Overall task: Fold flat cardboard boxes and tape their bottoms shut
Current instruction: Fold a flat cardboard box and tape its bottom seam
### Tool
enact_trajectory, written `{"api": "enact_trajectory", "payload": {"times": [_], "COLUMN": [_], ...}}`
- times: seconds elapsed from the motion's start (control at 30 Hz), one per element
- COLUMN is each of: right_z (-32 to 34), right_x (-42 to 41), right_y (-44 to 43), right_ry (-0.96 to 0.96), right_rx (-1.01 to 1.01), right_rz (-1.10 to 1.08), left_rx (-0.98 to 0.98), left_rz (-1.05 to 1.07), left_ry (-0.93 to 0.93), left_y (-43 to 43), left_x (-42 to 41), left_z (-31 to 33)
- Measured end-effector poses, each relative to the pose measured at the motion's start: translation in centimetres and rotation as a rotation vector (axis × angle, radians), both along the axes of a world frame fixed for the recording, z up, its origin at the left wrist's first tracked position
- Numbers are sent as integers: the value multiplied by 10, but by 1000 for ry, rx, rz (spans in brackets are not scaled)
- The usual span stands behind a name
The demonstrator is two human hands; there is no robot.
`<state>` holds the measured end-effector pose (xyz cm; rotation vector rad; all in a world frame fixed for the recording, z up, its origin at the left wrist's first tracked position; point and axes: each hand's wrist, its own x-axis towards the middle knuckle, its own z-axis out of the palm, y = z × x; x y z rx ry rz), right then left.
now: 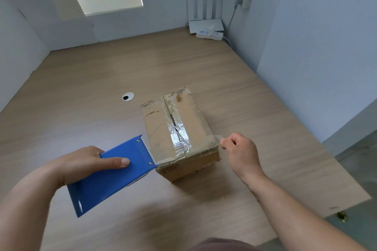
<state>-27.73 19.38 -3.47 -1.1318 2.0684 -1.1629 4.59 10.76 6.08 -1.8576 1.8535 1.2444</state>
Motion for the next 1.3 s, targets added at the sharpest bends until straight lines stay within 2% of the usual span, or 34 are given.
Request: {"api": "enact_trajectory", "payload": {"times": [0.2,0.3,0.37,0.43,0.5,0.57,0.63,0.7,0.73,0.8,0.87,0.93,1.0,1.3], "right_z": [-14,-20,-25,-28,-35,-44,-48,-40,-30,-6,6,6,-4,-21], "right_x": [-4,-10,-15,-19,-21,-22,-23,-14,-5,20,46,65,71,58], "right_y": [-5,-6,-8,-9,-5,7,13,8,2,-12,-25,-32,-34,-33], "right_ry": [-46,-121,-276,-512,-561,-349,-72,123,214,447,587,625,708,922], "right_rx": [94,146,184,264,405,549,526,326,150,-167,-286,-154,38,212], "right_rz": [24,68,78,62,18,-24,-58,-130,-131,46,362,673,804,876], "left_rx": [81,138,152,161,157,150,146,130,126,123,106,91,85,97], "left_rz": [3,18,25,25,27,23,21,30,34,37,35,23,19,-16], "left_ry": [-18,29,49,55,49,43,35,33,38,49,49,34,25,95], "left_y": [0,3,2,1,-2,-4,-3,-1,0,1,0,0,-1,-11], "left_x": [-9,-13,-15,-15,-13,-9,-5,-5,-6,-10,-11,-10,-10,8], "left_z": [-26,-40,-45,-46,-45,-43,-42,-45,-46,-47,-46,-44,-43,-27]}}
